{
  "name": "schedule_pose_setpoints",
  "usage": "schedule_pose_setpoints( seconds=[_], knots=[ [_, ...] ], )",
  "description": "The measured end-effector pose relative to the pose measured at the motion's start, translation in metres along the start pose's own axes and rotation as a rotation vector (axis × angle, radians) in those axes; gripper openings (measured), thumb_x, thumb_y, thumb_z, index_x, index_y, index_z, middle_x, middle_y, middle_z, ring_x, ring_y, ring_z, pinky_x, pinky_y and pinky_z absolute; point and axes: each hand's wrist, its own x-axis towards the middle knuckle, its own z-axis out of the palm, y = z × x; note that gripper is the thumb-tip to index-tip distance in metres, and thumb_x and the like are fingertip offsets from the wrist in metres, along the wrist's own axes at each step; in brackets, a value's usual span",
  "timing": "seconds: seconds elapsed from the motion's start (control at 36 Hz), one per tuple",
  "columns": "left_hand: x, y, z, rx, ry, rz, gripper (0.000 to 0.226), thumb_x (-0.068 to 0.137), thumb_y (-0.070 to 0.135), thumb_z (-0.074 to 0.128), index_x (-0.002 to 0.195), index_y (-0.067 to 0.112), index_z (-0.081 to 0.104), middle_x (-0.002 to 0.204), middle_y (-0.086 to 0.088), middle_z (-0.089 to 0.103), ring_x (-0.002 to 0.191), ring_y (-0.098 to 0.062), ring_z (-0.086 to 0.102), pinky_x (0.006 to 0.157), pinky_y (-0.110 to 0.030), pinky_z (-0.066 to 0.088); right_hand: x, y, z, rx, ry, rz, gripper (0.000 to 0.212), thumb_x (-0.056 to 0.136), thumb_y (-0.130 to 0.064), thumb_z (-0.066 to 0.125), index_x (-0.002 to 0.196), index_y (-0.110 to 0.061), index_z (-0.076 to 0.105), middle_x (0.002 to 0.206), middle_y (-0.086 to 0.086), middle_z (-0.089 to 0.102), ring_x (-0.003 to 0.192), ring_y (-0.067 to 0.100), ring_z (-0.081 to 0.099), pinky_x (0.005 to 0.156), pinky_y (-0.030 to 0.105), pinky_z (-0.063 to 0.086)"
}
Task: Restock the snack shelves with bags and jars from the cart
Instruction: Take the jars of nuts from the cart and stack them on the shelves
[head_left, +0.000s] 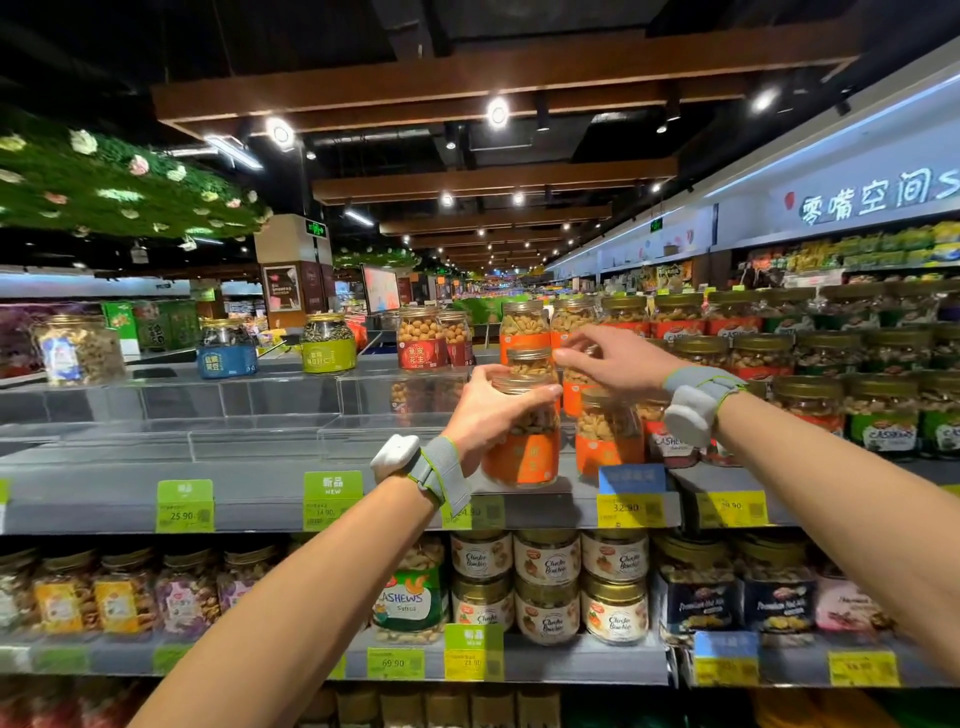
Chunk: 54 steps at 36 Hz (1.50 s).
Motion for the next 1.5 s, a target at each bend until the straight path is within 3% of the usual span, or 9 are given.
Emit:
schedule_pose_setpoints(
  seconds=[0.17,0.36,0.5,0.67,0.89,1.06,1.22,1.33,1.5],
  knots=[
    [0.007,-0.006,0.003,0.043,-0.003,0.016,0.074,0.077,0.033,0.086,0.128,0.014,0.036,0.104,-0.001,0.06,0.078,-0.005,0.057,0.047,-0.011,0.042,0.007,-0.041,-0.005,0.143,-0.246,-0.056,0.064,0.086,-0.068,0.057,0.138,-0.032,0.049,0.129,-0.01,0.06,0.105,0.012,0.064,0.086,0.031,0.054],
    [0.013,-0.018,0.001,0.077,-0.01,0.046,0.07,0.083,0.027,0.082,0.127,0.012,0.031,0.093,-0.001,0.054,0.066,-0.005,0.05,0.043,-0.01,0.039,0.015,-0.052,0.002,-0.02,-0.237,-0.076,0.064,0.079,-0.071,0.065,0.127,-0.028,0.06,0.116,-0.008,0.066,0.097,0.015,0.067,0.087,0.037,0.057],
    [0.02,-0.019,-0.008,0.107,-0.033,0.097,0.084,0.083,0.011,0.08,0.142,0.017,0.021,0.116,-0.008,0.058,0.085,-0.014,0.059,0.064,-0.018,0.048,0.022,-0.054,0.009,-0.055,-0.15,-0.078,0.069,0.082,-0.068,0.065,0.134,-0.024,0.054,0.116,-0.004,0.065,0.097,0.016,0.062,0.084,0.031,0.052],
    [0.014,-0.058,-0.013,0.46,-0.156,0.018,0.105,0.071,0.048,0.088,0.149,0.016,0.025,0.146,-0.008,0.044,0.137,-0.023,0.045,0.111,-0.04,0.042,0.028,-0.039,0.024,-0.264,-0.128,-0.052,0.071,0.084,-0.07,0.061,0.132,-0.019,0.052,0.116,0.003,0.066,0.1,0.022,0.061,0.078,0.035,0.05],
    [0.022,-0.074,0.005,0.659,-0.159,-0.024,0.077,0.083,0.059,0.072,0.139,0.016,0.043,0.141,-0.005,0.057,0.129,-0.025,0.054,0.104,-0.04,0.046,0.028,-0.018,0.044,-0.276,-0.143,0.011,0.062,0.087,-0.069,0.056,0.123,-0.019,0.052,0.094,-0.005,0.058,0.086,0.018,0.056,0.071,0.034,0.047],
    [0.031,-0.074,0.005,0.626,-0.177,-0.038,0.08,0.081,0.063,0.073,0.137,0.016,0.042,0.127,-0.003,0.063,0.12,-0.023,0.059,0.099,-0.038,0.049,0.027,-0.015,0.041,-0.316,-0.155,-0.082,0.057,0.094,-0.063,0.049,0.124,-0.015,0.058,0.123,0.009,0.065,0.108,0.027,0.06,0.091,0.04,0.049],
    [0.037,-0.071,0.003,0.575,-0.224,0.006,0.087,0.082,0.053,0.077,0.147,0.016,0.031,0.138,-0.004,0.059,0.125,-0.021,0.057,0.099,-0.033,0.045,0.02,0.007,0.008,-0.385,-0.067,-0.106,0.038,0.101,-0.047,0.046,0.128,-0.023,0.059,0.126,-0.001,0.063,0.116,0.023,0.05,0.097,0.04,0.044],
    [0.039,-0.074,0.006,0.558,-0.212,0.01,0.088,0.081,0.054,0.077,0.147,0.016,0.032,0.138,-0.003,0.058,0.126,-0.022,0.056,0.102,-0.033,0.045,0.012,0.028,-0.005,-0.456,-0.174,-0.02,0.059,0.091,-0.065,0.051,0.137,-0.026,0.052,0.113,-0.002,0.061,0.109,0.023,0.052,0.096,0.039,0.046],
    [0.039,-0.078,0.007,0.562,-0.227,0.039,0.082,0.085,0.052,0.074,0.145,0.015,0.033,0.133,-0.001,0.061,0.119,-0.017,0.058,0.098,-0.029,0.045,0.0,0.043,0.008,-0.447,-0.269,0.038,0.083,0.09,-0.064,0.056,0.153,-0.016,0.031,0.144,0.009,0.054,0.126,0.029,0.053,0.089,0.03,0.043]
  ],
)
